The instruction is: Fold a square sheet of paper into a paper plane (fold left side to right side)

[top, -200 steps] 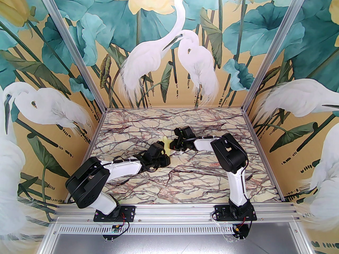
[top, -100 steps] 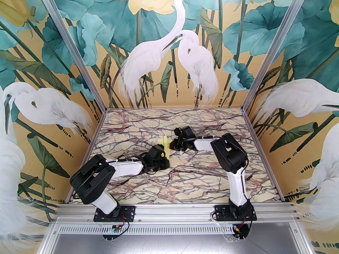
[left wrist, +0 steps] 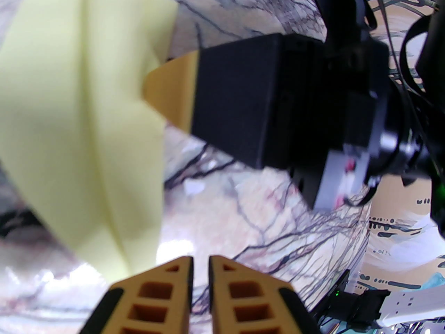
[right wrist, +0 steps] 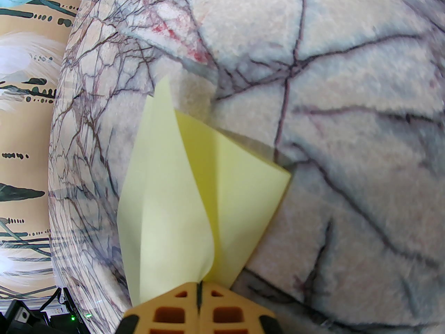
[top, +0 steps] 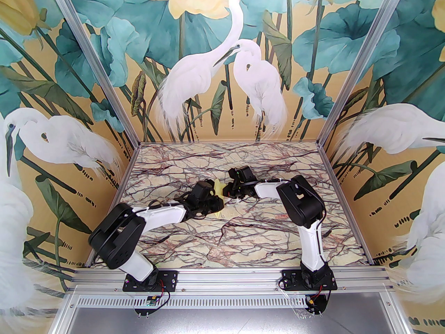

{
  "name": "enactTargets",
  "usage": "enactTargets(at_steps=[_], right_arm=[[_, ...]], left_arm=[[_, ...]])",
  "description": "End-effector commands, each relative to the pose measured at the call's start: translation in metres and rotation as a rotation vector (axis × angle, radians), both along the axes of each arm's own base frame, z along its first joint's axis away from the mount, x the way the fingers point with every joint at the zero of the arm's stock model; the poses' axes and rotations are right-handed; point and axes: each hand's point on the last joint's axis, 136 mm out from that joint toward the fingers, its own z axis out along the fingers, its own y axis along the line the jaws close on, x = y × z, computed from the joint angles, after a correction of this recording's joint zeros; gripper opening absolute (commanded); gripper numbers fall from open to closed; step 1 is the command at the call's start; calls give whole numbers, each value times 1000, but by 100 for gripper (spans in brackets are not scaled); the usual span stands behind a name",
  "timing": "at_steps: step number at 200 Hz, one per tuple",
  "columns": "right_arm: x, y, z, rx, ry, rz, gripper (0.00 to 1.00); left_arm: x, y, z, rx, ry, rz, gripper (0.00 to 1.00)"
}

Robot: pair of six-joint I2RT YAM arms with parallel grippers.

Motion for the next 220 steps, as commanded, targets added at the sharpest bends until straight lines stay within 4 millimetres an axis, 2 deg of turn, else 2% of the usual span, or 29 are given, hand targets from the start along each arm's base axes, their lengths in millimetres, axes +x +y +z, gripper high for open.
enactTargets(at_steps=[1,39,72,88,123,140,186,220], right_arm=[[-3,-6,-21,-41,34,-13,0],[-3,-5,-20,-39,35,-10,0],[-3,-5,-19,-37,31,-11,0],[-4,-5,-19,-37,32,-10,0],[-5,-4,-20,-41,33,-8,0],[-5,-4,-20,-46,32,-8,0],[-7,-2,-21,-48,33,-2,0],[-7,-1,-22,-48,35,-2,0]], left_arm=[[2,-4,-12,-2,24,-20,16],[-1,5,-32,42,55,-3,16],[-3,8,-37,44,67,3,16],[-1,7,-28,24,57,7,16],[13,6,11,-33,-11,17,18],[24,10,18,-32,-29,30,19],[49,11,7,-30,-7,39,19],[52,9,-15,-4,28,30,18]])
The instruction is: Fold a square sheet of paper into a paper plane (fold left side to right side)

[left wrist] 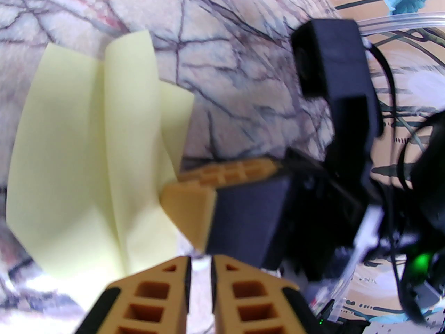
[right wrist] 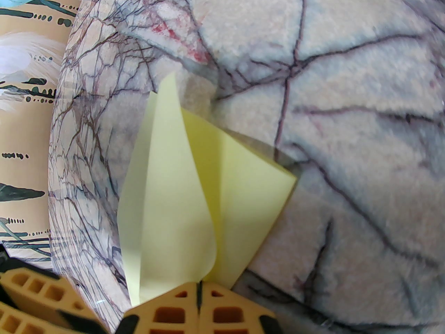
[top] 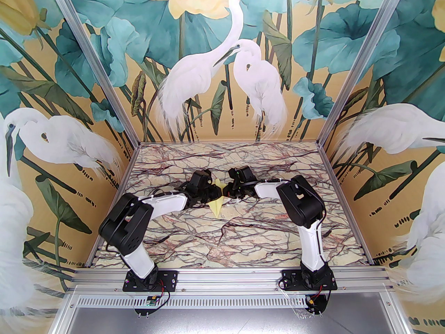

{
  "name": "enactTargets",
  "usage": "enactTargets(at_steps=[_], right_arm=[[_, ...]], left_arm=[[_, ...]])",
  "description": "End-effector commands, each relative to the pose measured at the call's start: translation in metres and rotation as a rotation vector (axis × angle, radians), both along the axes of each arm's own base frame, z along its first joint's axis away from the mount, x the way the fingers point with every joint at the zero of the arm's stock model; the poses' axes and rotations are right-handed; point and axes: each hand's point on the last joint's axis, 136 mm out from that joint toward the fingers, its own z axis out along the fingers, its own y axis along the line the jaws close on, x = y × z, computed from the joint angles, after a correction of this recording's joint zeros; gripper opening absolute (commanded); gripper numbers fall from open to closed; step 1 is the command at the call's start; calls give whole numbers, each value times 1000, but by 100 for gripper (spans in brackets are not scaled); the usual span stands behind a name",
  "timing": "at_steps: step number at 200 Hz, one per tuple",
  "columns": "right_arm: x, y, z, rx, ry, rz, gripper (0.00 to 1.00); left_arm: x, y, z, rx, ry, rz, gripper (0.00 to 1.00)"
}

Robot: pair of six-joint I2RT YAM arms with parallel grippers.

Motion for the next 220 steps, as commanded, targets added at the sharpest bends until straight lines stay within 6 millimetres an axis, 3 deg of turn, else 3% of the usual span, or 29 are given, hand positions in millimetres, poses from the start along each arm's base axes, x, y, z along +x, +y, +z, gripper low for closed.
enactTargets(at_steps=[1,73,98,147,220], right_arm=[[-5,-3,-22,-48,35,-6,0],[-5,-2,-20,-44,31,-6,0],[-6,-3,-21,-47,34,-5,0],[-6,-3,-20,-47,31,-2,0],[-6,-2,-19,-44,30,-1,0]], left_arm=[[-5,-1,-20,21,48,-33,18],[-11,10,-52,84,89,-11,17],[-9,8,-43,63,71,-13,17],[10,5,5,-2,-12,-2,20],[41,8,-14,3,20,7,20]])
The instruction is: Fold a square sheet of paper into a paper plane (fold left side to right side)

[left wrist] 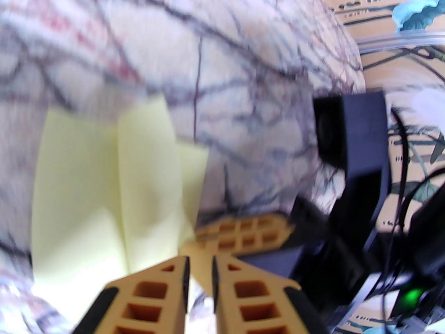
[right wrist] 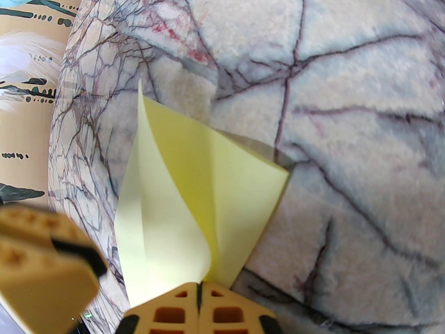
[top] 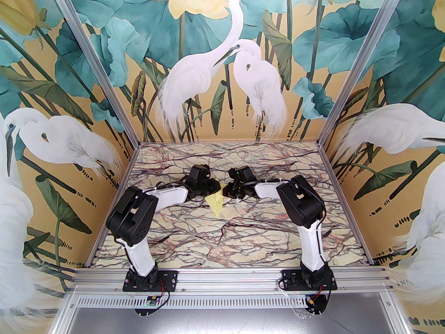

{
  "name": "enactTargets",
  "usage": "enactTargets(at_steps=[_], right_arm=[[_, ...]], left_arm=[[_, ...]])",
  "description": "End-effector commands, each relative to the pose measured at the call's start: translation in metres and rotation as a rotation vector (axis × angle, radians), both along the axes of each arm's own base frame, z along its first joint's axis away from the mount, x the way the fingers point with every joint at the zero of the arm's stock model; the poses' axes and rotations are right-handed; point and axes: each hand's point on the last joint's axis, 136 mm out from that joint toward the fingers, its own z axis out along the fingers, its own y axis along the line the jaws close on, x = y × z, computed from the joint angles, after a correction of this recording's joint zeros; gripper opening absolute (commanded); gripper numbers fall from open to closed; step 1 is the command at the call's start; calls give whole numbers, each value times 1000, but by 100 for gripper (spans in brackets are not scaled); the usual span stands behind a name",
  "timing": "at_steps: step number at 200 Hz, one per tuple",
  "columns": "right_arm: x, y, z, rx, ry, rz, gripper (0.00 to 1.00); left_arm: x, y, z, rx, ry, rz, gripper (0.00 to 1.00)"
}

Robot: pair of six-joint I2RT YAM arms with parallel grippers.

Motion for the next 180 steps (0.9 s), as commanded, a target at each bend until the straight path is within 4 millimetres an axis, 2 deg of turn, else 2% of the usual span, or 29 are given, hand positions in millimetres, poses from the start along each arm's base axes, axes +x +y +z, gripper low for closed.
enactTargets(at_steps=[1,102,109,123,140,166,180], right_arm=[[-5,-3,-20,-46,31,-3,0],[-5,-3,-16,-44,27,-4,0],[-5,-3,-14,-44,24,-5,5],[-4,-5,-8,-48,10,-16,8],[-3,-9,1,-54,-10,-32,18],[-6,-17,17,-55,-42,-74,24],[-11,-20,28,-41,-57,-91,22]], left_arm=[[-2,-3,-18,11,44,-33,20],[2,2,-44,70,84,-16,19],[2,3,-45,75,86,-16,19],[2,3,-48,78,91,-15,19],[2,4,-50,79,93,-13,19],[1,4,-51,77,94,-13,19],[0,3,-51,71,95,-14,19]])
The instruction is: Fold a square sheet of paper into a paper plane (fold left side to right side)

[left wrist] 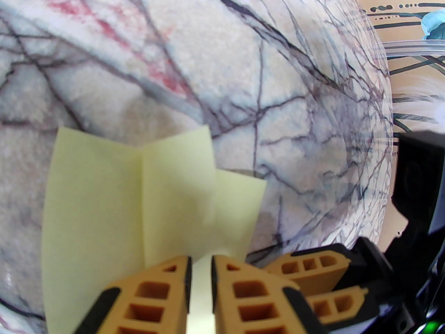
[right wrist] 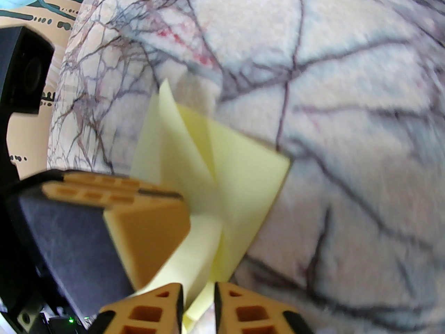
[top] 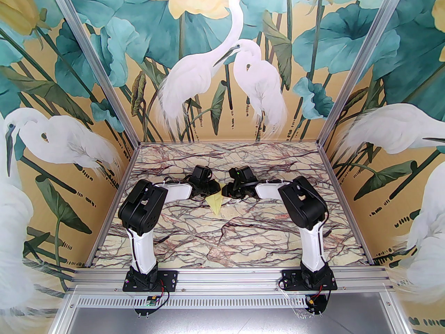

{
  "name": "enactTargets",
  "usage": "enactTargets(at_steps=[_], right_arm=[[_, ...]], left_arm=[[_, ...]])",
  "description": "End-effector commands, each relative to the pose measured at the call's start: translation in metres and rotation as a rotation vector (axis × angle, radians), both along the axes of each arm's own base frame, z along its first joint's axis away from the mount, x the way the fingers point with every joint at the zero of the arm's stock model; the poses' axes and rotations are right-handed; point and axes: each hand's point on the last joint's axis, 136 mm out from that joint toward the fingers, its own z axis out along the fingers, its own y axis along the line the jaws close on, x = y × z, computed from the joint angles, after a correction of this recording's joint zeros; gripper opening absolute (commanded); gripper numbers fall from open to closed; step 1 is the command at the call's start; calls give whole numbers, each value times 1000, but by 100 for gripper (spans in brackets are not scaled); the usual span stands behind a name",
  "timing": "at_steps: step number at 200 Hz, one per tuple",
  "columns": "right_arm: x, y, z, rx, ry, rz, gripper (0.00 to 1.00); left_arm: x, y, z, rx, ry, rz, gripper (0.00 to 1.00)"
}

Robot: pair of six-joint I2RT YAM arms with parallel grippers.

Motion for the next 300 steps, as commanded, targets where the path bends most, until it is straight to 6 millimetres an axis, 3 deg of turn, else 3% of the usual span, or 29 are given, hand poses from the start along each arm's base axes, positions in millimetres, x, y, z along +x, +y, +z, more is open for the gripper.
enactTargets(at_steps=[1,50,93,126,163,270,300], right_arm=[[-5,-9,21,-7,-37,-53,21],[-35,9,51,79,-45,-40,1],[-48,47,60,192,16,-2,0],[-48,60,44,198,85,-14,0],[-52,50,13,153,144,-64,0],[-72,37,-36,102,260,-90,0],[-77,33,-41,59,285,-87,0]], left_arm=[[-6,0,-15,23,33,-15,19],[-7,0,-13,11,25,-14,19],[-7,-1,-12,7,23,-14,19],[-7,-1,-12,3,24,-13,19],[-7,-3,-11,-7,24,-15,19],[-7,-2,-13,-6,26,-10,19],[-7,-1,-15,-3,31,-2,19]])
